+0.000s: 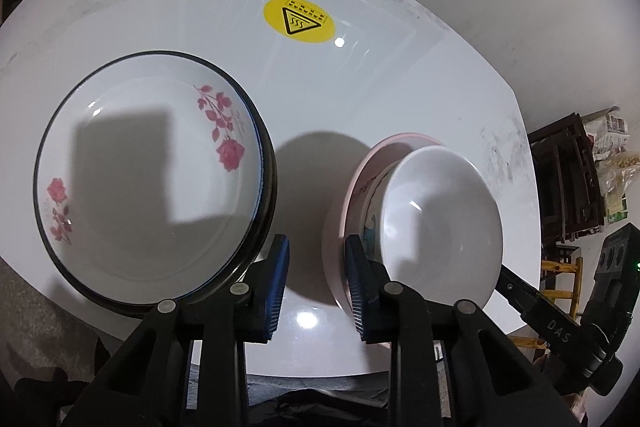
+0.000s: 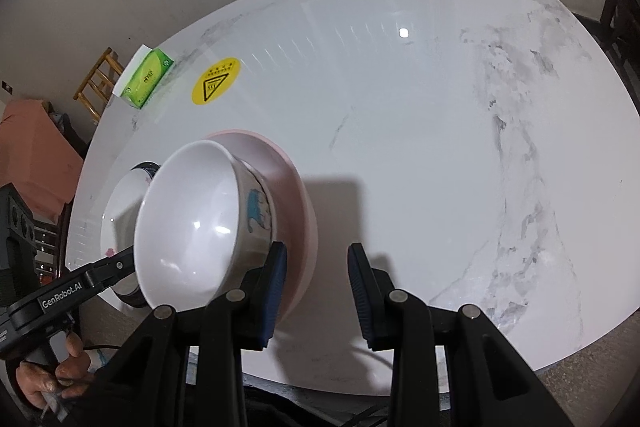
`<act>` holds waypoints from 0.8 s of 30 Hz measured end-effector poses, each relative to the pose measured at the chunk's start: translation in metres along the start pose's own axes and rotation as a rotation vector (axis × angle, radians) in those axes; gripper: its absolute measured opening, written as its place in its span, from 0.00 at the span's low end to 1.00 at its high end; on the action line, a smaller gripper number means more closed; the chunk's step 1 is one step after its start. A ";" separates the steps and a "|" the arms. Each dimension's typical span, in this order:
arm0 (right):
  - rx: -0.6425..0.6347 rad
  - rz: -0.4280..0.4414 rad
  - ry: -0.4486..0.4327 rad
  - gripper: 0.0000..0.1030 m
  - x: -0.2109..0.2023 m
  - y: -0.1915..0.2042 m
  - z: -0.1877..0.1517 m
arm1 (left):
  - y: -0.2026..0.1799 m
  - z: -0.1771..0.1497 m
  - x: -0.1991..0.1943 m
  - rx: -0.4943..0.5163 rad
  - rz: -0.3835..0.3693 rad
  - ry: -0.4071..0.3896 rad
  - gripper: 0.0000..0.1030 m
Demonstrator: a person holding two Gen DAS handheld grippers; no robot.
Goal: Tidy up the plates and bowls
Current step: 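Grasp the rim of the nested pink bowl stack with the left gripper, then lift the nested bowls and carry them over the flowered plate stack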
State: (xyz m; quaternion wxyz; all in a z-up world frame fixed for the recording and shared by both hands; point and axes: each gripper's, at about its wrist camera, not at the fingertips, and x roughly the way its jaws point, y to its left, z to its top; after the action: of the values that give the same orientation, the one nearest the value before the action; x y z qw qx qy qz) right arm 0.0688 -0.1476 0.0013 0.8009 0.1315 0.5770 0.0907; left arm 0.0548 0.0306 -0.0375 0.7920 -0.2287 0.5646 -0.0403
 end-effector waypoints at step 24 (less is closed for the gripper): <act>-0.027 -0.044 0.025 0.31 0.021 0.002 0.006 | -0.009 -0.004 0.012 0.028 0.026 -0.010 0.15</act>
State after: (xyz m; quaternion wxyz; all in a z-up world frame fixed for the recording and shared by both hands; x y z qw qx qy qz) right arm 0.0810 -0.1397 -0.0149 0.7971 0.1068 0.5886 0.0824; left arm 0.0575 0.0172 -0.0454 0.7985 -0.2104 0.5629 -0.0366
